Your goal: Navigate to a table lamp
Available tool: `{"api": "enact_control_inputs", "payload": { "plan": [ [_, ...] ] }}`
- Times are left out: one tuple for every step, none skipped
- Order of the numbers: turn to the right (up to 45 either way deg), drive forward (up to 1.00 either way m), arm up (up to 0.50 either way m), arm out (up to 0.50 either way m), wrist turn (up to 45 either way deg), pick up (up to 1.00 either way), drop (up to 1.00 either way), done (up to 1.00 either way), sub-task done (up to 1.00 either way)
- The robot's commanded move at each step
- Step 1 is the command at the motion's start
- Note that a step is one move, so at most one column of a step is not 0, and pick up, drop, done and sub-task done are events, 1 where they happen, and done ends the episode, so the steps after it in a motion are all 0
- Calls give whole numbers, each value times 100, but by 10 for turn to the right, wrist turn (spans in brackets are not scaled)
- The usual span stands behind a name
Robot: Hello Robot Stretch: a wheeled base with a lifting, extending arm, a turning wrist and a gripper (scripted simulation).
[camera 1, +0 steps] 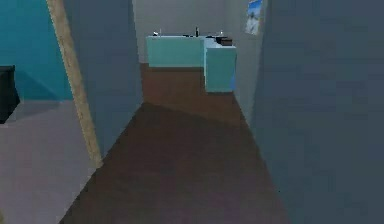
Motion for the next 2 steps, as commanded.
{"api": "enact_control_inputs", "payload": {
  "plan": [
    [0, 30, 0, 0, 0, 0, 0, 0, 0],
    [-330, 0, 0, 0, 0, 0, 0, 0, 0]
  ]
}}
